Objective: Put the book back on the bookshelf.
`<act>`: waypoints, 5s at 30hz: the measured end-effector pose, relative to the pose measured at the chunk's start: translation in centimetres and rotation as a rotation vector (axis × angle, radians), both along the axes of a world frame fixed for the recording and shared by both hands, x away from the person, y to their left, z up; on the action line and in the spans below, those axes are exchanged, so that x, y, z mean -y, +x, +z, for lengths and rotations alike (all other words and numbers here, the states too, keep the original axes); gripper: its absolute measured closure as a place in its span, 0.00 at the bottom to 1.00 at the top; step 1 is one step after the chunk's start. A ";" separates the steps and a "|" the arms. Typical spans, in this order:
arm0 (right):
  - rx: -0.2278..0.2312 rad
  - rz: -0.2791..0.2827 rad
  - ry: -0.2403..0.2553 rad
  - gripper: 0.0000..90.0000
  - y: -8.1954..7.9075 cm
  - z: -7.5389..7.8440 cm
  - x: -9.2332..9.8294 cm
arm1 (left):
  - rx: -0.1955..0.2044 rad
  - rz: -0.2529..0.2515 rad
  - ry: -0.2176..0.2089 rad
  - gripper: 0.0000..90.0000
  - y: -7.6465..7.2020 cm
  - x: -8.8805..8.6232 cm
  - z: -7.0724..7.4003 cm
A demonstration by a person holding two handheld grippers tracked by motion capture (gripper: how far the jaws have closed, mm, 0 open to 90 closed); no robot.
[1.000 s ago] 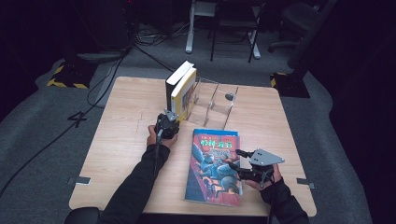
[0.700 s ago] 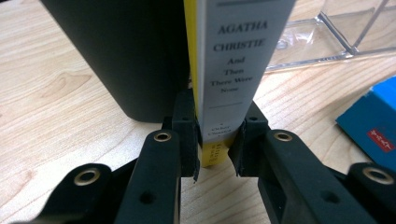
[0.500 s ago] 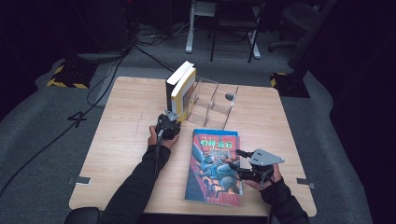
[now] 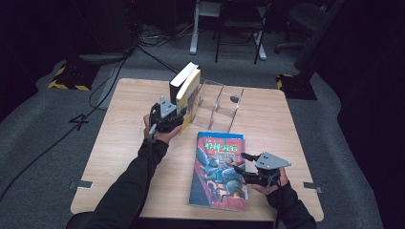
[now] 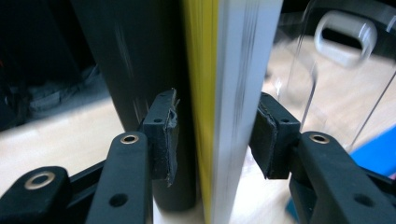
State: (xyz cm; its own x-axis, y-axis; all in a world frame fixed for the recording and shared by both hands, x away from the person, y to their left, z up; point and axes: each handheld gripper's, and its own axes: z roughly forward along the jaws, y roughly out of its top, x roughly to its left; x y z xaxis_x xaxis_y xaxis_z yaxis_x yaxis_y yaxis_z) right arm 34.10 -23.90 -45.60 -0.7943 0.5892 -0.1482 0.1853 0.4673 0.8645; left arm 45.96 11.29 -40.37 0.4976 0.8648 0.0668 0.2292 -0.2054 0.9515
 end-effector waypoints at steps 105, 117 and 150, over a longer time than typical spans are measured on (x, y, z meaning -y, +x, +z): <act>-0.025 0.064 -0.011 0.49 -0.4 0.0 -0.3 | 0.157 -0.096 0.077 0.55 0.0 0.1 2.3; -0.033 0.067 -0.030 0.49 -0.3 -0.4 -0.7 | -0.087 -0.130 0.162 0.75 0.9 -1.1 -5.0; -0.215 0.020 -0.047 0.33 -0.4 -0.1 1.2 | -0.267 -0.360 0.302 0.47 -4.7 -1.3 -6.9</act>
